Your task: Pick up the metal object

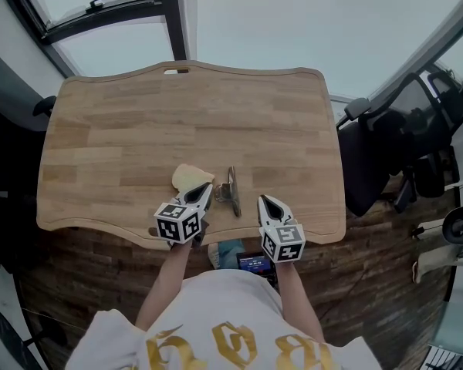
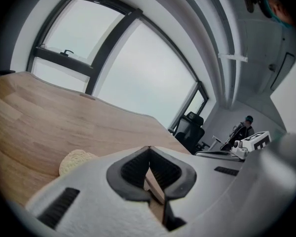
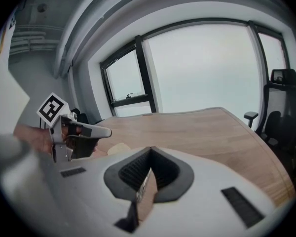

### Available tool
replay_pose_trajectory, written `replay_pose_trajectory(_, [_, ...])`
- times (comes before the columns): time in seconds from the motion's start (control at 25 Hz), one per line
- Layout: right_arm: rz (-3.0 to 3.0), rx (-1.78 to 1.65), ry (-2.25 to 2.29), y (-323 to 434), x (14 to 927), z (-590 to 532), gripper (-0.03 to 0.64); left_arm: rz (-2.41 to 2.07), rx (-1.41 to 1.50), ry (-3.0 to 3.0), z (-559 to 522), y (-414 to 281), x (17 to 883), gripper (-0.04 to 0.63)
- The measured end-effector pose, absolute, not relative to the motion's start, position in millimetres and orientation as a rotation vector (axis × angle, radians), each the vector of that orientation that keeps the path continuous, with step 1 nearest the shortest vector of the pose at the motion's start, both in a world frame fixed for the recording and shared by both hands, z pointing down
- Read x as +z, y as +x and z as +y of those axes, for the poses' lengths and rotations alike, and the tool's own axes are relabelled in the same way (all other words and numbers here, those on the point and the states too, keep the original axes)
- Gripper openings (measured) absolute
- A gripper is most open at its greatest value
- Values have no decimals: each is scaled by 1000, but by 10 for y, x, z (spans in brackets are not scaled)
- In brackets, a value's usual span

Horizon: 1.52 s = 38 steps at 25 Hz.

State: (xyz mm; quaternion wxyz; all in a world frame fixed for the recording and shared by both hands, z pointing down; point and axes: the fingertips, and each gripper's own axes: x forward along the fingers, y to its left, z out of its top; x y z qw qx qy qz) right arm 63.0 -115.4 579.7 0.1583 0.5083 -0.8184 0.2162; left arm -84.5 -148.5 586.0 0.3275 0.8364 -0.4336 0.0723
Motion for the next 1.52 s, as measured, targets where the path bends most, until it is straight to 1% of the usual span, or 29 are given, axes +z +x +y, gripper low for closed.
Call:
replay_pose_trajectory(0.4, [-2256,656,1395,674,6091,-1117,11,-1062,309,2098,-1398,-768,6226,20])
replay_pose_trajectory(0.88, [-2223,728,1364,701,6299,-1200,11,-953,346,1966,-1392,-690,6563,25])
replay_pose_trajectory(1.2, [-2205,757,1342,684,6415,-1234,12,-858,371,1907,-1389,-606,6745,94])
replay_pose_trajectory(1.4, [-2188,784,1339,711,6492,-1235,11,-813,375,1857,-1362,-540,6854,97])
replay_pose_trajectory(1.52, [-2174,801,1332,719,6554,-1235,11,-802,380,1831,-1377,-535,6918,110])
